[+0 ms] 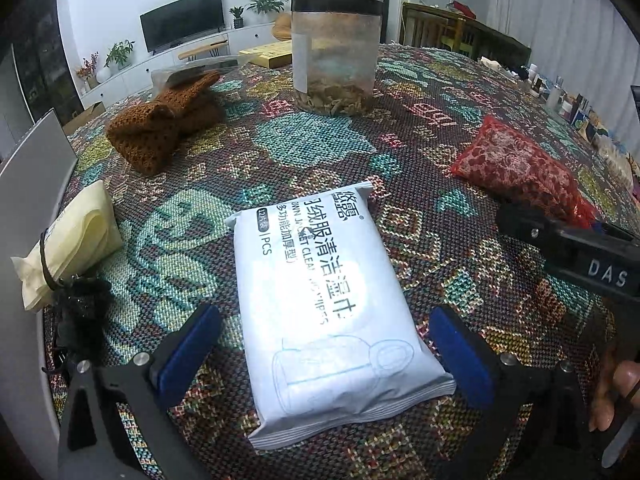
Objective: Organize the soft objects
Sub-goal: 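Grasp the white wet-wipes pack with the left tool while the right tool holds the red mesh bag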
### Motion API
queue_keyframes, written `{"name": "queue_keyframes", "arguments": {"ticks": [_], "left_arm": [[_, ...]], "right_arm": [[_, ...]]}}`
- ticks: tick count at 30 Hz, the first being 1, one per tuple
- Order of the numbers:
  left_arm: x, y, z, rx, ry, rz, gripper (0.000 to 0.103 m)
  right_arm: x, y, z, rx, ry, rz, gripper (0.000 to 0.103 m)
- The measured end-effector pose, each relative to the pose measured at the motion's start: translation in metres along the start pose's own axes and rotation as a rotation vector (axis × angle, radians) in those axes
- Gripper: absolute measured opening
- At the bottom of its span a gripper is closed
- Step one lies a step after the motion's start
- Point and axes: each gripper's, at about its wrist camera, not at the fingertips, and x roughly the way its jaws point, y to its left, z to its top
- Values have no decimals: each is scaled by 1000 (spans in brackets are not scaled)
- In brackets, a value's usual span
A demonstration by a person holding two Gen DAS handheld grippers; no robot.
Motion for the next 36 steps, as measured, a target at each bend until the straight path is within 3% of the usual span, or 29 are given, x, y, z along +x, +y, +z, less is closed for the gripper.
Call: {"name": "queue_keyframes", "arguments": {"ticks": [36], "left_arm": [[2, -1, 3, -1, -1, -1, 103]], "right_arm": [[5, 11, -1, -64, 25, -62, 93]]}}
